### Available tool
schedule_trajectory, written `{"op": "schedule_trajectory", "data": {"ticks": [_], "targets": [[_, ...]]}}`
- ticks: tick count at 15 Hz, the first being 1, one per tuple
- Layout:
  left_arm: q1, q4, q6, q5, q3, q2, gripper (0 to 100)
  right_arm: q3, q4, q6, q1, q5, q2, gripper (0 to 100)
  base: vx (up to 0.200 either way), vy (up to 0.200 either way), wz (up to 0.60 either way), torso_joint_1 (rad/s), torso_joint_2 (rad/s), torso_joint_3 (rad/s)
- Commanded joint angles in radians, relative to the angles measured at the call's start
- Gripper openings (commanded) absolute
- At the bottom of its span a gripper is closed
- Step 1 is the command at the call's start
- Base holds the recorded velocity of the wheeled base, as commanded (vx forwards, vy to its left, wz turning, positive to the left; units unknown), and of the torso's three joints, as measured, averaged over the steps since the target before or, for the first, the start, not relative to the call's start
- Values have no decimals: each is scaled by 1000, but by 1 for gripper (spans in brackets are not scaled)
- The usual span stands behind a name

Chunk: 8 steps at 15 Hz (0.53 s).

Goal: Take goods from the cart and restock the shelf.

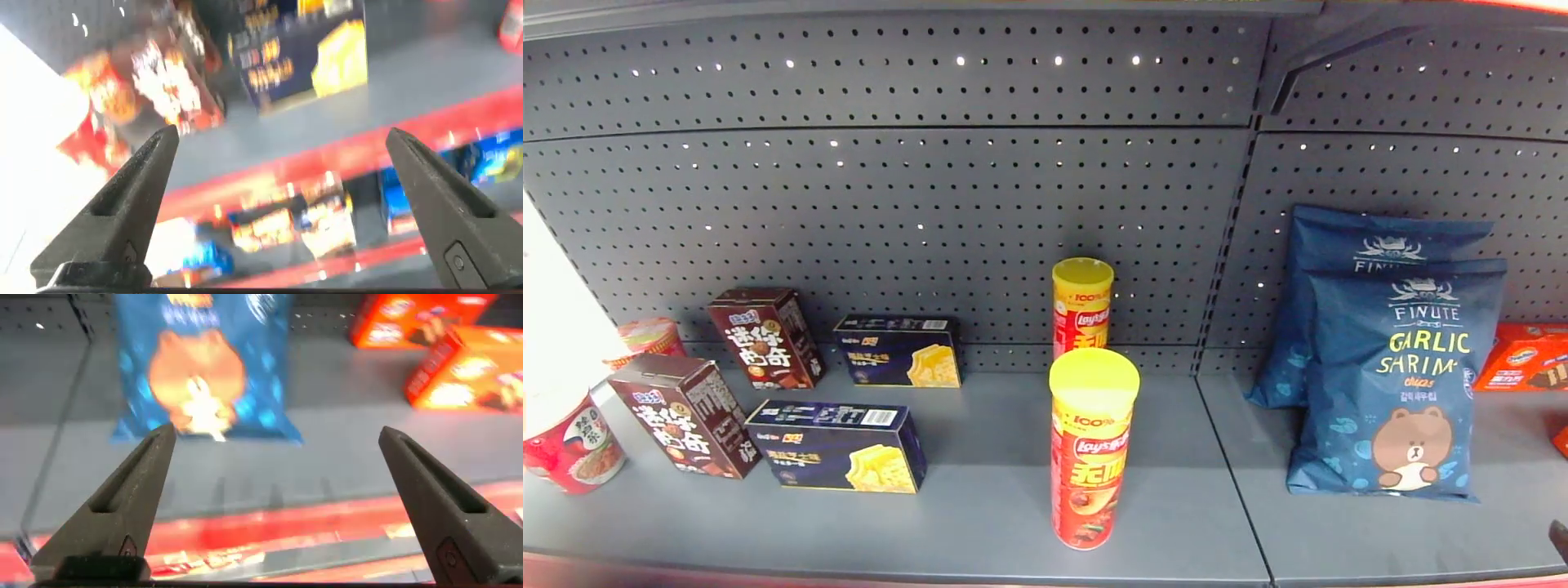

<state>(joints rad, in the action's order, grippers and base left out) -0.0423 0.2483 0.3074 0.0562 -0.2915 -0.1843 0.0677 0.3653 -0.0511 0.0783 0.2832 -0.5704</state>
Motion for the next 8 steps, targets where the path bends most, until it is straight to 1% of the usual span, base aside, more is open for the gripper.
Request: {"op": "schedule_trajectory", "data": {"ticks": [1,2,3,4,5,6,7,8], "targets": [[38,49,-1,51,48,167,100,-51,-177,-16,6,-6,362,100,0,0,0,0,0,0],[38,34,-4,83,101,184,100,-52,-272,-18,14,-29,463,100,0,0,0,0,0,0],[38,2,-8,99,141,184,100,-49,-301,-9,14,-61,480,100,0,0,0,0,0,0],[38,-27,-14,103,164,184,100,-52,-281,-9,14,-67,478,100,0,0,0,0,0,0],[38,-135,-54,140,218,184,100,-58,-267,-26,14,-88,478,100,0,0,0,0,0,0],[38,-178,-120,160,239,184,100,-63,-278,-30,14,-134,478,100,0,0,0,0,0,0],[38,-181,-139,163,241,184,100,-63,-282,-30,14,-145,478,100,0,0,0,0,0,0],[38,-182,-188,171,242,184,100,-63,-302,-39,14,-185,478,100,0,0,0,0,0,0]]}}
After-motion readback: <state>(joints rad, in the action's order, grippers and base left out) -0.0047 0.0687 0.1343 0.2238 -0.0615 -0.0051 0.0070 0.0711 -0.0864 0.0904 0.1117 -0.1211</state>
